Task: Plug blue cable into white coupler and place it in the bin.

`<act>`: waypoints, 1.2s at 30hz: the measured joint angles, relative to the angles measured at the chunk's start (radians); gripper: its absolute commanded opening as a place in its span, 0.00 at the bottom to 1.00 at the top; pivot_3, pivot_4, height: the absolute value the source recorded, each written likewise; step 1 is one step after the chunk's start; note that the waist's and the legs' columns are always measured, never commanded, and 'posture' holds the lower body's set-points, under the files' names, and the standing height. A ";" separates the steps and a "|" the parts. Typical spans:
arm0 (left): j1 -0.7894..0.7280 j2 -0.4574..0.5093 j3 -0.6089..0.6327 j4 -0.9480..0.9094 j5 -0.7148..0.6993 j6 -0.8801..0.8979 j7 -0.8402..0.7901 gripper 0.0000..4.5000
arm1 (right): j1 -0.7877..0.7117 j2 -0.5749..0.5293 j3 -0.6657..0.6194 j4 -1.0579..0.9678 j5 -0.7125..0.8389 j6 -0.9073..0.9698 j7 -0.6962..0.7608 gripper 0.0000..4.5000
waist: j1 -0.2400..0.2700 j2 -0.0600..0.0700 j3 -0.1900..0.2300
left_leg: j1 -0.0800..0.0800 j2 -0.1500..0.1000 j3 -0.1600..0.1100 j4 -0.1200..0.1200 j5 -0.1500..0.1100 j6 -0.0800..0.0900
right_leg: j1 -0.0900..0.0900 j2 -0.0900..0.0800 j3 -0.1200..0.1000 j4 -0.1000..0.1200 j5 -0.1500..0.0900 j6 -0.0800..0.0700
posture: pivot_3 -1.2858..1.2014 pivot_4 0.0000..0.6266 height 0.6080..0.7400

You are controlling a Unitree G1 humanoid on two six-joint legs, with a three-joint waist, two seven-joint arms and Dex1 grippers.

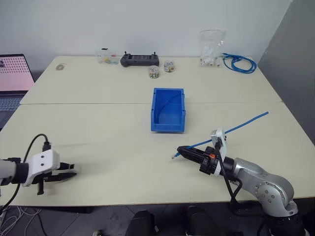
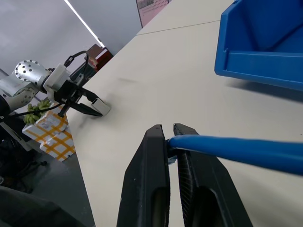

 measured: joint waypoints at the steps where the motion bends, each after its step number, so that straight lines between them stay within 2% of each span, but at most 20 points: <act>1: 0.000 -0.005 -0.012 -0.044 -0.002 0.021 -0.008 0.17 | -0.001 -0.001 0.000 0.000 0.000 0.000 0.000 0.00 | 0.000 0.000 0.000 | 0.000 0.000 0.000 0.000 0.000 0.000 | 0.000 0.000 0.000 0.000 0.000 0.000 | 0.52 0.24 1.00; 3: -0.012 -0.029 -0.031 -0.117 -0.006 0.064 -0.007 0.17 | -0.001 -0.003 -0.001 0.001 -0.001 -0.001 0.001 0.00 | 0.000 0.000 0.000 | 0.000 0.000 0.000 0.000 0.000 0.000 | 0.000 0.000 0.000 0.000 0.000 0.000 | 0.52 0.24 1.00; 7: -0.132 -0.137 -0.142 -0.292 0.027 0.154 0.038 0.17 | -0.028 -0.007 -0.004 0.008 -0.009 -0.009 0.005 0.00 | 0.002 -0.002 0.000 | -0.001 -0.001 0.000 0.001 0.000 0.000 | 0.000 0.001 0.000 0.000 0.000 0.000 | 0.52 0.24 1.00; 15: -0.256 -0.286 -0.316 -0.474 0.132 0.372 0.136 0.17 | -0.037 -0.038 0.008 0.022 -0.059 -0.049 0.038 0.00 | -0.007 -0.002 0.000 | -0.001 0.000 -0.001 0.000 0.000 0.000 | 0.000 0.002 0.001 0.000 0.000 0.000 | 0.52 0.24 1.00; 24: -0.339 -0.295 -0.427 -0.546 0.144 0.562 0.081 0.17 | -0.042 -0.092 0.076 0.021 -0.178 -0.137 0.109 0.00 | -0.004 -0.002 0.000 | -0.001 -0.001 -0.001 0.001 0.000 0.000 | 0.000 0.002 0.001 0.000 0.000 0.001 | 0.52 0.24 1.00; 28: -0.386 -0.300 -0.467 -0.534 0.173 0.561 0.069 0.17 | -0.079 -0.127 0.125 0.021 -0.241 -0.184 0.169 0.00 | -0.004 -0.002 0.000 | 0.000 -0.001 -0.001 0.001 0.000 0.000 | 0.000 0.002 0.001 0.000 0.000 0.001 | 0.52 0.24 1.00; 36: -0.417 -0.322 -0.491 -0.522 0.202 0.555 0.066 0.16 | -0.177 -0.122 0.186 0.092 -0.315 -0.254 0.259 0.00 | 0.000 -0.002 0.000 | 0.000 -0.002 -0.001 0.002 0.000 0.000 | 0.001 0.002 0.001 0.000 0.000 0.000 | 0.52 0.24 1.00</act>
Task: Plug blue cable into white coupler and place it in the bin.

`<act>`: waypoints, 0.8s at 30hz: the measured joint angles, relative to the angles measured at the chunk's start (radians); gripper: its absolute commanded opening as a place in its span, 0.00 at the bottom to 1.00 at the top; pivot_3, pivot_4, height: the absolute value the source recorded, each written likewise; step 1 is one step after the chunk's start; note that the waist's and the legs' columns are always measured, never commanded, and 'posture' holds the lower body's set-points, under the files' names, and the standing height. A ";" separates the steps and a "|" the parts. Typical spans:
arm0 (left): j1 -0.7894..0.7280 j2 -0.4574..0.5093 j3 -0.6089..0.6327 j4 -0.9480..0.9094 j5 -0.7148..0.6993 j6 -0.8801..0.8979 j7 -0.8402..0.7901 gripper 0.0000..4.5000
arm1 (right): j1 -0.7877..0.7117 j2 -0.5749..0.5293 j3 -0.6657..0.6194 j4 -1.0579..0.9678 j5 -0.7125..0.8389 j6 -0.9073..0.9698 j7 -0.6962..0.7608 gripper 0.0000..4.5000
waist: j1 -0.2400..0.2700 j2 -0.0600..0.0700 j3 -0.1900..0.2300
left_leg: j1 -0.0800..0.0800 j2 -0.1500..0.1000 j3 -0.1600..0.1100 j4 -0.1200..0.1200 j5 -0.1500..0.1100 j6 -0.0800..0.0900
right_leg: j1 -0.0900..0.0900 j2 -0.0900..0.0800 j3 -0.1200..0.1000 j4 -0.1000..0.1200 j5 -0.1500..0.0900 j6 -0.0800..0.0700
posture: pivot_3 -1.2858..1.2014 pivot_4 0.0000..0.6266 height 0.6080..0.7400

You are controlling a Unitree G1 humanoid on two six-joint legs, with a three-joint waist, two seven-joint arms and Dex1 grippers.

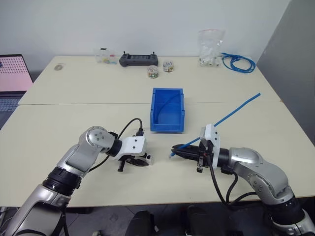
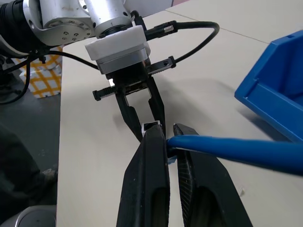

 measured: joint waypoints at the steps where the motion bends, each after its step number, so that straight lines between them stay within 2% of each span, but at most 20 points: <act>1: -0.001 -0.002 0.000 0.000 0.001 0.001 0.000 0.16 | -0.009 0.002 0.002 0.008 -0.007 -0.007 0.007 0.00 | 0.001 0.000 0.000 | 0.000 0.000 0.000 0.000 0.000 0.000 | 0.000 0.000 0.000 0.000 0.000 0.000 | 0.52 0.24 1.00; 6: -0.001 -0.008 0.000 -0.001 0.002 0.009 0.013 0.16 | -0.013 0.006 0.005 0.022 -0.012 -0.017 0.022 0.00 | 0.002 0.000 0.000 | 0.000 0.000 0.000 0.000 0.000 0.000 | 0.000 -0.001 0.000 0.000 0.000 0.000 | 0.52 0.24 1.00; 8: 0.000 -0.009 0.000 -0.001 0.002 0.011 0.019 0.32 | -0.012 0.006 0.005 0.022 -0.012 -0.018 0.029 0.00 | 0.002 0.000 0.000 | 0.000 0.000 0.000 0.000 0.000 0.000 | 0.000 -0.001 0.000 0.000 0.000 0.000 | 0.52 0.24 1.00; 13: -0.001 -0.014 0.005 0.001 0.002 0.026 0.039 0.52 | 0.017 -0.002 -0.002 0.016 -0.010 -0.014 0.034 0.00 | 0.001 0.000 0.000 | 0.000 0.000 0.000 0.000 0.000 0.000 | 0.000 -0.001 0.000 0.000 0.000 0.000 | 0.52 0.24 1.00; 18: -0.001 -0.014 0.014 0.011 0.002 0.002 0.052 0.78 | 0.037 -0.011 -0.015 0.012 -0.008 -0.002 0.034 0.00 | 0.000 0.000 0.000 | 0.000 0.000 -0.001 0.000 0.000 0.000 | 0.000 -0.001 0.000 0.000 0.000 0.000 | 0.52 0.24 1.00; 24: 0.037 -0.013 0.044 0.035 -0.040 -0.076 0.047 0.78 | 0.043 -0.017 -0.030 0.003 -0.007 0.005 0.034 0.00 | -0.003 0.000 0.000 | 0.000 0.001 -0.001 0.000 0.000 0.000 | 0.000 -0.001 0.000 0.000 0.000 0.000 | 0.52 0.24 1.00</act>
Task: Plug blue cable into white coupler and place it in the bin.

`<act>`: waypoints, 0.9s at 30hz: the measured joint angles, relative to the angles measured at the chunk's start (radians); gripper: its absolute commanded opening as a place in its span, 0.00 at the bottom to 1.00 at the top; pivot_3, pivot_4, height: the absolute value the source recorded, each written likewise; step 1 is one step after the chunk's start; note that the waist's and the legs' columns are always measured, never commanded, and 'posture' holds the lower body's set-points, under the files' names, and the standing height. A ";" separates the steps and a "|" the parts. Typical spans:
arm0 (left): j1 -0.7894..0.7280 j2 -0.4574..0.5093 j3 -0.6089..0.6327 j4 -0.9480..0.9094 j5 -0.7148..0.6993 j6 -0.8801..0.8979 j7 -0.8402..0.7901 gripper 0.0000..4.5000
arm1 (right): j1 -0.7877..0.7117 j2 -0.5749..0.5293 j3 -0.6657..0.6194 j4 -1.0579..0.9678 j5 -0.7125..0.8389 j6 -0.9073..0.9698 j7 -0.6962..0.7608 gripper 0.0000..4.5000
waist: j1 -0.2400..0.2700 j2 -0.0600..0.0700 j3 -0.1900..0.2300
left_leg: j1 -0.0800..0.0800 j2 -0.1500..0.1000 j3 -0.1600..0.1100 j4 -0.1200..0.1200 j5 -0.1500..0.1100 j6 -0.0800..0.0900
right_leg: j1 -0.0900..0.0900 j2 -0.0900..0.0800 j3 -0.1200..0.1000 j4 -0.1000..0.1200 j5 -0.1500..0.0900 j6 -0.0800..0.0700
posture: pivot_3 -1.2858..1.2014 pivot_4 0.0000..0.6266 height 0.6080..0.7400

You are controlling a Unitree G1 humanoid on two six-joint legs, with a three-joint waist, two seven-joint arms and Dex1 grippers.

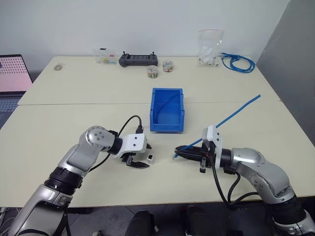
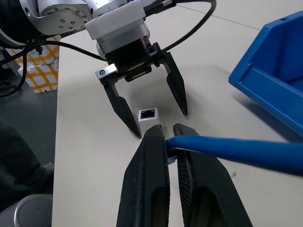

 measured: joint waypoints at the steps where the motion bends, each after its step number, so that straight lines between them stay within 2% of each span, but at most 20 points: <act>1: 0.021 0.000 0.012 0.006 -0.018 -0.025 -0.006 0.78 | 0.003 0.000 -0.003 -0.006 0.001 0.005 0.000 0.00 | 0.000 0.000 0.000 | 0.000 0.000 0.000 0.000 0.000 0.000 | 0.000 0.000 0.000 0.000 0.000 0.000 | 0.52 0.24 1.00; 8: 0.067 -0.027 0.050 0.083 -0.069 -0.131 -0.002 0.78 | 0.023 0.000 -0.015 -0.024 0.007 0.019 -0.001 0.00 | 0.002 0.000 0.000 | 0.000 0.000 0.000 0.000 0.000 0.000 | 0.000 0.000 0.000 0.000 0.000 0.000 | 0.52 0.24 1.00; 16: 0.043 -0.089 0.055 0.178 -0.080 -0.210 0.012 0.78 | 0.032 0.000 -0.018 -0.034 0.009 0.035 -0.003 0.00 | 0.009 0.000 0.000 | 0.000 -0.001 0.000 0.001 0.000 0.000 | 0.001 -0.001 0.000 0.000 0.000 0.000 | 0.52 0.24 1.00; 23: 0.023 -0.101 0.054 0.226 -0.084 -0.251 -0.011 0.78 | 0.037 0.000 -0.019 -0.037 0.019 0.039 -0.009 0.00 | 0.008 0.000 0.000 | 0.000 -0.001 0.000 0.001 0.000 0.000 | 0.001 -0.001 0.000 0.000 0.000 0.000 | 0.52 0.24 1.00; 24: 0.020 -0.103 0.054 0.231 -0.085 -0.252 -0.015 0.70 | 0.037 0.000 -0.019 -0.037 0.020 0.040 -0.010 0.00 | 0.008 0.000 0.000 | 0.000 -0.001 0.000 0.001 0.000 0.000 | 0.001 -0.001 0.000 0.000 0.000 0.000 | 0.52 0.24 1.00; 25: 0.020 -0.104 0.054 0.233 -0.086 -0.252 -0.017 0.69 | 0.038 0.000 -0.019 -0.038 0.020 0.041 -0.011 0.00 | 0.008 0.000 0.000 | 0.000 -0.001 0.000 0.001 0.000 0.000 | 0.001 -0.001 -0.001 0.000 0.000 0.000 | 0.52 0.24 1.00; 27: 0.020 -0.113 0.053 0.238 -0.090 -0.250 -0.022 0.58 | 0.039 0.000 -0.019 -0.040 0.023 0.046 -0.017 0.00 | 0.008 0.000 0.000 | 0.000 -0.001 0.000 0.001 0.000 0.000 | 0.001 -0.001 -0.001 0.000 0.000 0.000 | 0.52 0.24 1.00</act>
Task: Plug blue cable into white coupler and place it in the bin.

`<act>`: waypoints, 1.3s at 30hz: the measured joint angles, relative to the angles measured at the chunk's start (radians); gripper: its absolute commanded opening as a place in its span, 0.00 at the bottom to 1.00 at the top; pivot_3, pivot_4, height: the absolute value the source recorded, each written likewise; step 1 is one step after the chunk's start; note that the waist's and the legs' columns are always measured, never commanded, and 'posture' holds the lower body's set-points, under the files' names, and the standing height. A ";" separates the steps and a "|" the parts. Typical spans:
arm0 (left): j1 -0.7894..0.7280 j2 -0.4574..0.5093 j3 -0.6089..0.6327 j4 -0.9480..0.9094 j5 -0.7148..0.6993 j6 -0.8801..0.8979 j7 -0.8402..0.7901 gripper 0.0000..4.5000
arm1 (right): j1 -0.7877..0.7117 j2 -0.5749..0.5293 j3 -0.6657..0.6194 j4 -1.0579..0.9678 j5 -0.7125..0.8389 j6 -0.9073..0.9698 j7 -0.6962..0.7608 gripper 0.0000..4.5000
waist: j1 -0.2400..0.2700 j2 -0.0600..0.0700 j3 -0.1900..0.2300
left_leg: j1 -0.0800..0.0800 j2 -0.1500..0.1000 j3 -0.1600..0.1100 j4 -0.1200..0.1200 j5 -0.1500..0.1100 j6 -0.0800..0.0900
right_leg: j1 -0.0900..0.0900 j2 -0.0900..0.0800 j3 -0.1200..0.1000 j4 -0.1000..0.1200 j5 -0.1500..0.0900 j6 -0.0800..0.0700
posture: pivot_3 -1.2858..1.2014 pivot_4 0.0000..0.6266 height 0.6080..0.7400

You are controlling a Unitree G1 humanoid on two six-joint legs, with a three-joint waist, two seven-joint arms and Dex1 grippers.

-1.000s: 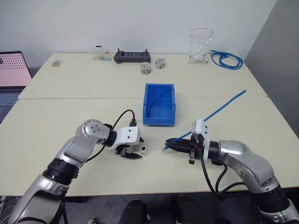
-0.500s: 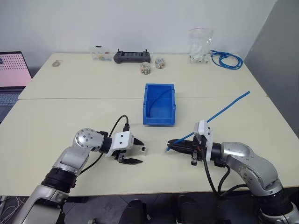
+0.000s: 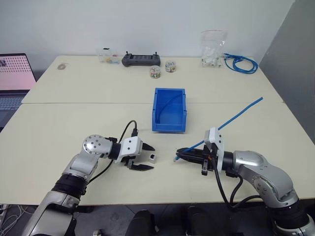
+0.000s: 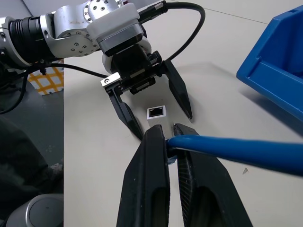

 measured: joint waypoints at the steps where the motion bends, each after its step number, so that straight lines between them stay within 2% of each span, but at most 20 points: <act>1: 0.000 -0.003 -0.001 0.000 -0.001 0.001 -0.001 0.54 | 0.001 0.000 0.000 -0.002 0.002 0.001 0.000 0.00 | 0.000 0.000 0.000 | 0.000 0.000 0.000 0.000 0.000 0.000 | 0.000 0.000 0.000 0.000 0.000 0.000 | 0.52 0.24 1.00; 9: 0.010 -0.016 -0.003 -0.017 -0.007 0.031 -0.008 0.20 | 0.005 0.000 0.000 -0.009 0.016 0.004 -0.004 0.00 | -0.001 0.000 0.000 | 0.000 0.000 0.000 0.000 0.000 0.000 | 0.000 0.000 0.000 0.000 0.000 0.000 | 0.52 0.24 1.00; 17: 0.024 -0.022 -0.004 -0.110 0.043 0.139 0.096 0.19 | -0.062 0.068 0.023 0.007 -0.004 -0.010 -0.028 0.00 | -0.004 0.000 0.000 | 0.000 0.000 0.000 0.000 0.000 0.000 | 0.000 0.000 0.000 0.000 0.000 0.000 | 0.52 0.24 1.00; 28: 0.039 -0.016 -0.024 -0.258 0.079 0.336 0.160 0.19 | -0.254 0.177 0.206 0.228 -0.187 -0.151 0.009 0.00 | -0.004 0.000 0.000 | 0.000 0.000 0.000 0.000 0.000 0.000 | 0.000 0.000 0.000 0.000 0.000 0.000 | 0.52 0.24 1.00; 33: 0.045 -0.005 -0.030 -0.282 0.079 0.360 0.160 0.19 | -0.311 0.178 0.229 0.350 -0.262 -0.234 0.054 0.00 | -0.005 0.000 0.000 | 0.000 0.000 0.000 -0.001 0.000 0.000 | 0.000 0.000 0.000 0.000 0.000 0.000 | 0.52 0.24 1.00; 39: 0.054 0.002 -0.024 -0.290 0.074 0.374 0.162 0.19 | -0.315 0.170 0.226 0.377 -0.268 -0.265 0.102 0.00 | -0.005 0.000 0.000 | 0.001 0.001 0.000 0.000 0.000 0.000 | 0.000 0.000 0.000 0.000 0.000 0.000 | 0.52 0.24 1.00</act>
